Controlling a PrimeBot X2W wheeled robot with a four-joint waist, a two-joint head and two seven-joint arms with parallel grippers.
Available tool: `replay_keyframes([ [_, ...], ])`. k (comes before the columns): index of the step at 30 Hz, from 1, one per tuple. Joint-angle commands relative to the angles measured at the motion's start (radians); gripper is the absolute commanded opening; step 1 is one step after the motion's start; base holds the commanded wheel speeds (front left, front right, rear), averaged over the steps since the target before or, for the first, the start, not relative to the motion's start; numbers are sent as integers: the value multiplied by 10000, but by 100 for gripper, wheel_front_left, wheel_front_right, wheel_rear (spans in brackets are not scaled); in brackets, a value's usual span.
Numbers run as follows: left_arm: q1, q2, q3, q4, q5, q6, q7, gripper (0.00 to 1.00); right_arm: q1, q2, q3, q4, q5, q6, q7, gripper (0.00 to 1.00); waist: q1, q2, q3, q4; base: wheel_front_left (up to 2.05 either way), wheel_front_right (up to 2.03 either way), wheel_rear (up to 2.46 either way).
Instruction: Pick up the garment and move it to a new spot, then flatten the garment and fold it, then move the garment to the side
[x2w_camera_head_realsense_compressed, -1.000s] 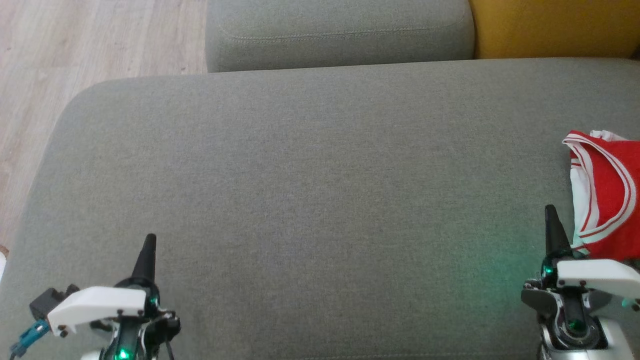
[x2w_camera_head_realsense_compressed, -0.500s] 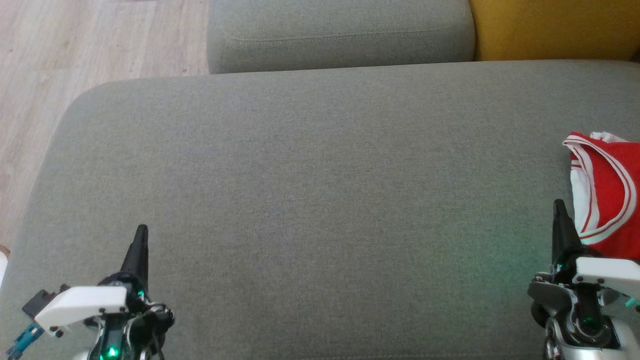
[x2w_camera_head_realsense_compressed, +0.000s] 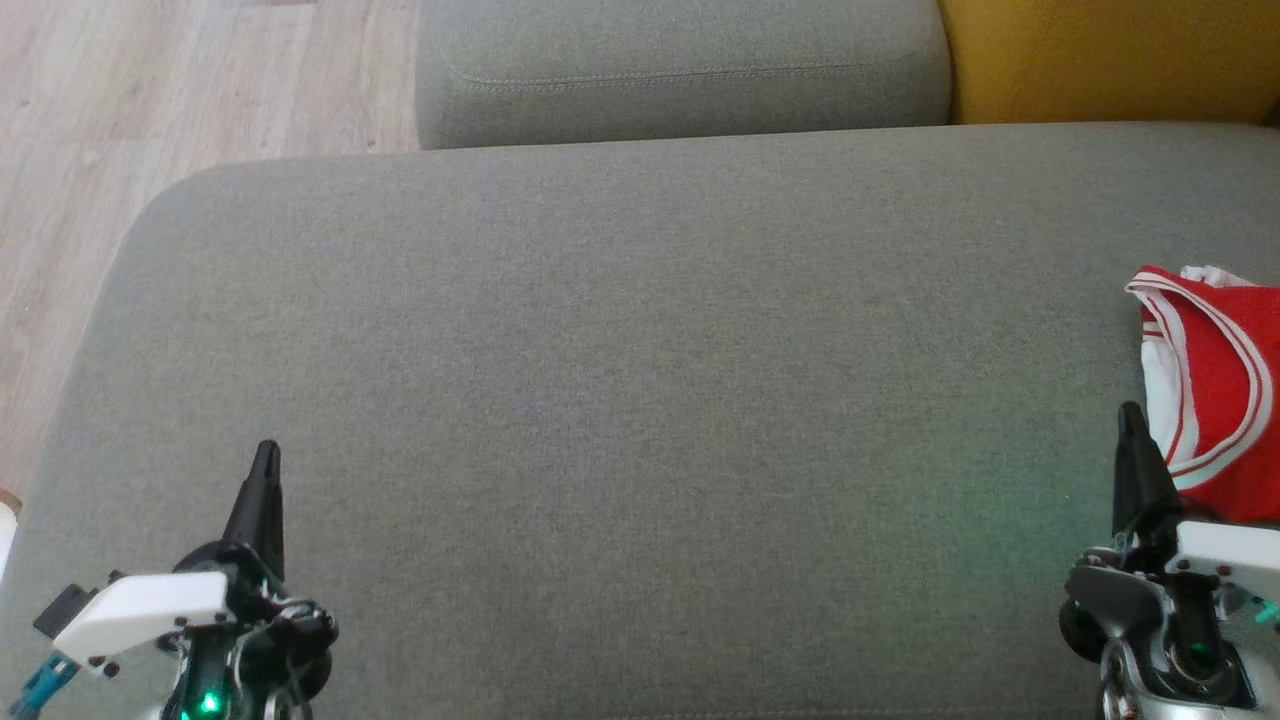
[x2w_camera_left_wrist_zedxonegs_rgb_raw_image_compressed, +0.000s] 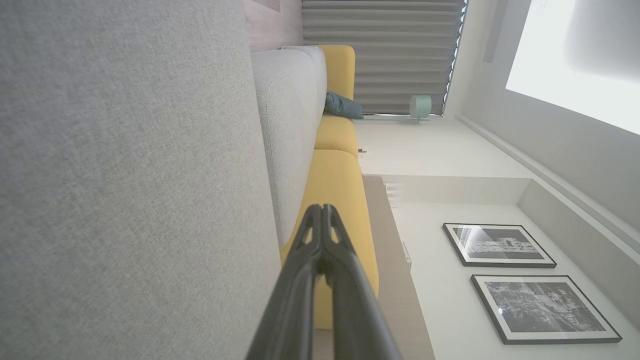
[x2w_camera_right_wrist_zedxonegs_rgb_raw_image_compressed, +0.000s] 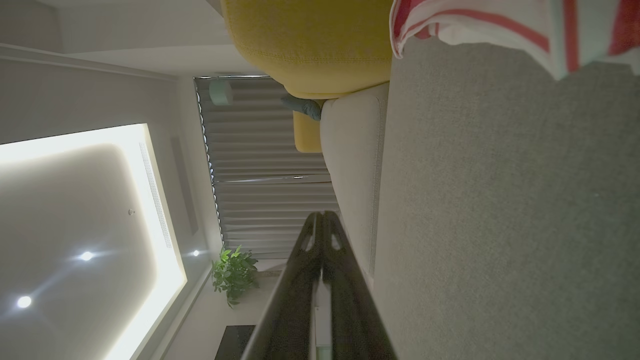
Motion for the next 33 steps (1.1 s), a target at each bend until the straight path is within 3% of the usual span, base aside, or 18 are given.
replay_keyframes([
  [1, -568, 98, 357, -386, -40, -71, 74, 0, -213, -45, 200, -397, 69, 67, 58, 0, 0, 0, 1, 0, 0, 0, 0],
  [33, -567, 98, 357, -387, -41, -71, 74, 0, -213, -45, 201, -397, 70, 67, 57, 0, 0, 0, 1, 0, 0, 0, 0],
])
